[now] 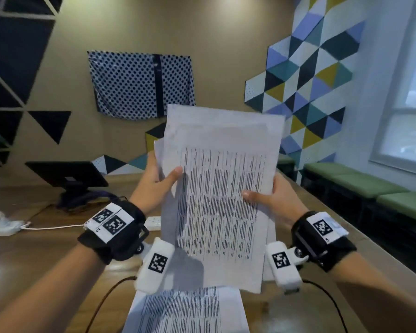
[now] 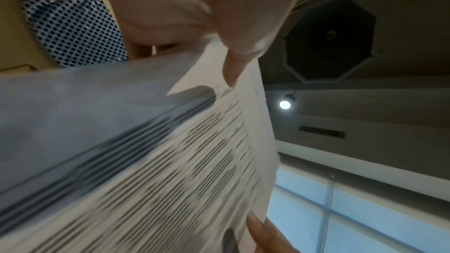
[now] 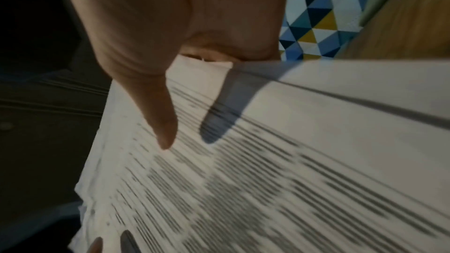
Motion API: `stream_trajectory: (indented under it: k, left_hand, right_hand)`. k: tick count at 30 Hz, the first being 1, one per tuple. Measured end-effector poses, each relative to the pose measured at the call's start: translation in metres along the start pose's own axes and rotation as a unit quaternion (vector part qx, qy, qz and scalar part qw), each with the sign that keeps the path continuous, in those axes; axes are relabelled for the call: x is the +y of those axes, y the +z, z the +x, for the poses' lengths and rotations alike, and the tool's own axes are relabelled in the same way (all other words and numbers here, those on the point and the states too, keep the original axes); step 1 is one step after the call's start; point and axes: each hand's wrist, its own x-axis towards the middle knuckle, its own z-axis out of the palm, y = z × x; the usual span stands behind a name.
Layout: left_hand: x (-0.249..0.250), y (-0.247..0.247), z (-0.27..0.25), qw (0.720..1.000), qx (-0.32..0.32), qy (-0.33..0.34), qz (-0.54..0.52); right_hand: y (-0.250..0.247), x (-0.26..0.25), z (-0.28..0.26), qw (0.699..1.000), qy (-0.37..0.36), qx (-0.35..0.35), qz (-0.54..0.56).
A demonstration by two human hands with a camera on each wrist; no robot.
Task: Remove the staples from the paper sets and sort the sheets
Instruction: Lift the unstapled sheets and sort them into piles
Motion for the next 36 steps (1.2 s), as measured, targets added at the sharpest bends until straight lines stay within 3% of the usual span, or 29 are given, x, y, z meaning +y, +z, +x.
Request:
stream_trajectory:
  k: [3,6,8,13,20,24,28,33,36]
  left_hand:
    - [-0.017,0.006,-0.011,0.999,-0.012,-0.036,0.027]
    - [-0.028,0.008,-0.016,0.998,-0.03,-0.017,0.057]
    - [-0.024,0.007,-0.011,0.998,-0.009,-0.01,0.054]
    - [-0.007,0.0,0.003,0.999,0.041,-0.008,0.022]
    - [-0.034,-0.003,-0.011,0.995,0.059,-0.066,0.036]
    - [-0.021,-0.005,-0.004,0.993,0.107,-0.022,0.037]
    - [-0.018,-0.009,-0.004,0.988,0.143,0.018,0.056]
    - [-0.047,0.004,-0.045,0.994,0.102,-0.039,0.021]
    - [-0.056,0.012,-0.05,0.994,0.078,-0.073,0.016]
  right_hand:
    - [0.008,0.016,-0.009,0.997,0.001,0.002,-0.082]
    - [0.015,0.026,-0.009,0.991,0.017,0.043,-0.124]
    - [0.018,0.023,-0.005,0.989,0.003,0.065,-0.134]
    - [0.021,0.007,0.007,0.987,-0.041,0.113,-0.102]
    - [0.037,0.023,0.01,0.992,0.015,0.106,-0.074]
    - [0.044,0.011,0.017,0.984,-0.037,0.157,-0.076]
    - [0.046,-0.006,0.015,0.981,-0.109,0.154,-0.052]
    - [0.047,0.028,-0.018,0.995,-0.022,0.075,-0.062]
    - [0.05,0.036,-0.019,0.989,-0.014,0.105,-0.098]
